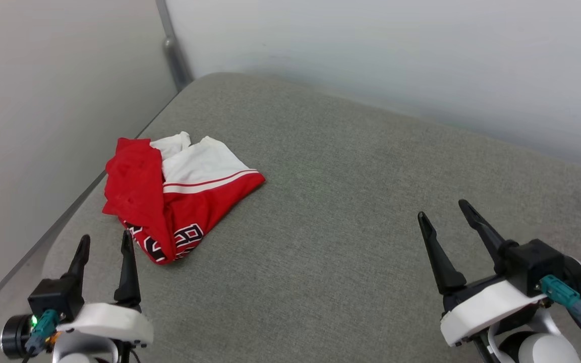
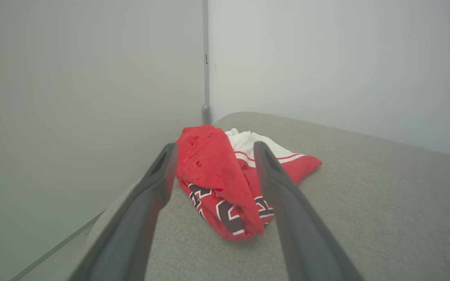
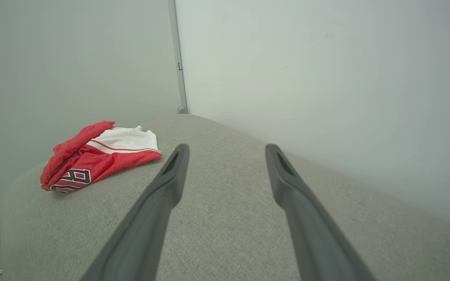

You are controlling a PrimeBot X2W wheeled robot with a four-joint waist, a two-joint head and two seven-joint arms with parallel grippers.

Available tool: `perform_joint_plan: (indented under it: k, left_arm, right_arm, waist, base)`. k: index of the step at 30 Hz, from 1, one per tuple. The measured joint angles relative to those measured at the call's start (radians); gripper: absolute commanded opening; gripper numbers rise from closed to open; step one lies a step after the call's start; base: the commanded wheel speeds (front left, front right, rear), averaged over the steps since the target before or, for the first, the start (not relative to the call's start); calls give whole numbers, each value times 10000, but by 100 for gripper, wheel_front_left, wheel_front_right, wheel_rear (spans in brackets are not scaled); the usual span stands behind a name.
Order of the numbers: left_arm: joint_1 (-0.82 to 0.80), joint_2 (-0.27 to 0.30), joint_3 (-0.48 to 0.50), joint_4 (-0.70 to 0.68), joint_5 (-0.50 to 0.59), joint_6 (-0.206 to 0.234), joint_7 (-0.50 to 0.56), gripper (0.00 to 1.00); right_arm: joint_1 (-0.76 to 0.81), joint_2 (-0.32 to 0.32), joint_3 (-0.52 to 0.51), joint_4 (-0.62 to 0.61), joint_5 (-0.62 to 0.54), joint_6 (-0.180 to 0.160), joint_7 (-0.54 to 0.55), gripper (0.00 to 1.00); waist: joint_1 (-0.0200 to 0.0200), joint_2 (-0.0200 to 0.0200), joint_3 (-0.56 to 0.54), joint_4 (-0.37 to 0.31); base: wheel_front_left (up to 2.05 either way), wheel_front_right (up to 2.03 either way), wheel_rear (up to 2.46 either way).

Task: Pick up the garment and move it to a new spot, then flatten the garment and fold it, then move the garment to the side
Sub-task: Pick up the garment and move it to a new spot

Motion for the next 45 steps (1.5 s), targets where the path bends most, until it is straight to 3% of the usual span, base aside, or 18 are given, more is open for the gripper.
perform_joint_plan:
  k: [5, 10, 16, 23, 29, 33, 34, 36, 37, 38, 45]
  left_arm:
    - [-1359, 313, -63, 727, -286, -40, 272, 100]
    - [-3040, 1009, 65, 1570, -761, -71, 1162, 100]
    - [-4559, 2150, 63, 2673, -1444, -119, 3279, 100]
    - [-5176, 3448, -207, 3852, -2374, -127, 6289, 100]
    - [-5202, 3906, -94, 4842, -3179, -140, 7852, 100]
    - [-5174, 4069, 71, 5200, -3509, -140, 8349, 100]
    - [-5194, 4054, 155, 5265, -3662, -140, 8424, 98]
    - [-5241, 4027, 211, 5338, -3916, -138, 8677, 34]
    - [-5242, 4033, 211, 5331, -3912, -140, 8654, 11]
    - [-5242, 4025, 211, 5329, -3914, -140, 8583, 0]
    - [-5262, 4138, 12, 4880, -3467, -136, 7187, 0]
  right_arm:
    - [-433, -169, -36, -222, 6, 0, 100, 100]
    - [-848, -349, -146, -424, 8, 0, 190, 100]
    - [-1236, -487, -242, -493, 79, 0, 178, 100]
    - [-1656, -548, -286, -449, 232, 0, 10, 100]
    - [-2000, -558, -270, -316, 334, 0, -136, 100]
    - [-2049, -552, -305, -192, 395, 0, -215, 100]
    - [-2063, -554, -314, -173, 408, 0, -226, 100]
    - [-2067, -550, -334, -119, 424, 0, -268, 100]
    - [-2073, -545, -366, -94, 430, 0, -288, 100]
    - [-2089, -537, -395, -67, 430, 0, -307, 100]
    - [-2042, -385, -523, 140, 439, 0, -431, 100]
  waist:
    - [0, 0, 531, -282]
    - [1, 0, 1252, -685]
    - [1, 0, 2147, -1343]
    - [1, 0, 3119, -2065]
    - [1, 0, 3782, -2544]
    - [1, 0, 3998, -2755]
    - [1, 0, 4020, -2780]
    - [1, 0, 4007, -2794]
    - [0, 0, 3986, -2790]
    - [1, 0, 3952, -2782]
    - [1, 0, 3429, -2680]
  base:
    - [0, 0, 0]
    - [0, 0, 0]
    - [0, 0, 0]
    - [0, 0, 0]
    - [0, 0, 0]
    - [0, 0, 0]
    - [0, 0, 0]
    - [0, 0, 0]
    - [0, 0, 0]
    - [0, 0, 0]
    - [0, 0, 0]
